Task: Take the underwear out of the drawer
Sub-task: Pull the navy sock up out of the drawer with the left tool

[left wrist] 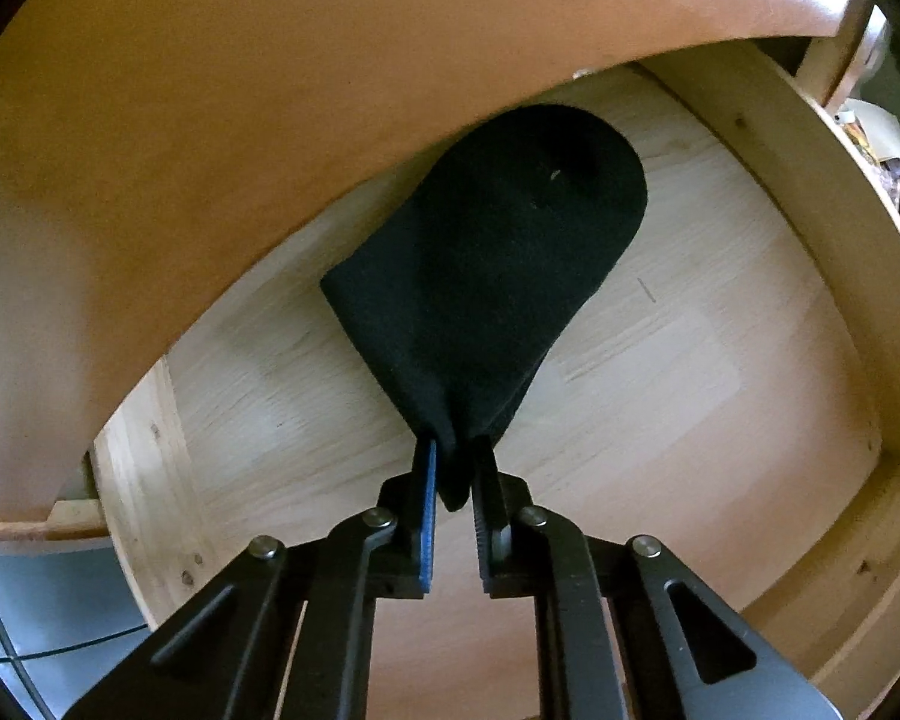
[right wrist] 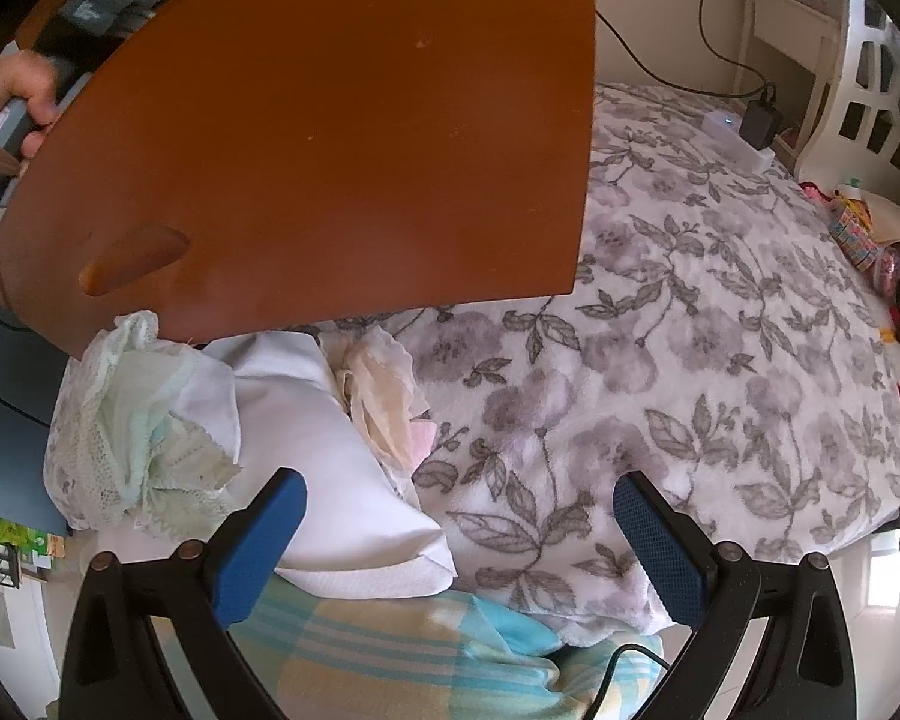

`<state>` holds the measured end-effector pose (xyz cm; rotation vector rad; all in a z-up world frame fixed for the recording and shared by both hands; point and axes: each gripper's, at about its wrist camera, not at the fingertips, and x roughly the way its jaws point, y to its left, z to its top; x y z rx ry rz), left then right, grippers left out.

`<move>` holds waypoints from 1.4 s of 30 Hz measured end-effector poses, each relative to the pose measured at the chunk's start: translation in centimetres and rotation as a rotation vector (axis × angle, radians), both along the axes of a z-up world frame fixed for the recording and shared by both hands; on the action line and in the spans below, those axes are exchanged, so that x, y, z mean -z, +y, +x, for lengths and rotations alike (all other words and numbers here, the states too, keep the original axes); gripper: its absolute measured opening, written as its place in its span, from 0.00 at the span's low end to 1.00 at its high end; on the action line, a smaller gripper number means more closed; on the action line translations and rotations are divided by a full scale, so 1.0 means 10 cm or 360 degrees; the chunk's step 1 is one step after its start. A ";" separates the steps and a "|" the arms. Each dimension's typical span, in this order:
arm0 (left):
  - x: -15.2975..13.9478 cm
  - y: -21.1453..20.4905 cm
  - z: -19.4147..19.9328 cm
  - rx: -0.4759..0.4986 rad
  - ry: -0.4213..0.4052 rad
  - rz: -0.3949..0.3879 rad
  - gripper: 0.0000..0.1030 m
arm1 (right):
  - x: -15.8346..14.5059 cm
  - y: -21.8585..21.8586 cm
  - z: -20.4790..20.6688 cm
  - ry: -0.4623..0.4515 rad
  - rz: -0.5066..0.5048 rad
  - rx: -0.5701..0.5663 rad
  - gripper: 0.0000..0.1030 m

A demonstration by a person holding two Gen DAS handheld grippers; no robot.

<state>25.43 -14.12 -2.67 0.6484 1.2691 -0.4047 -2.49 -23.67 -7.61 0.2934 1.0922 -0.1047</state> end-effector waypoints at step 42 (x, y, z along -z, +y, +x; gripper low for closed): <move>-0.86 1.56 -1.06 -0.0513 -0.0307 -0.0958 0.08 | -0.62 0.54 -0.35 -0.0187 -0.0164 -0.0126 1.00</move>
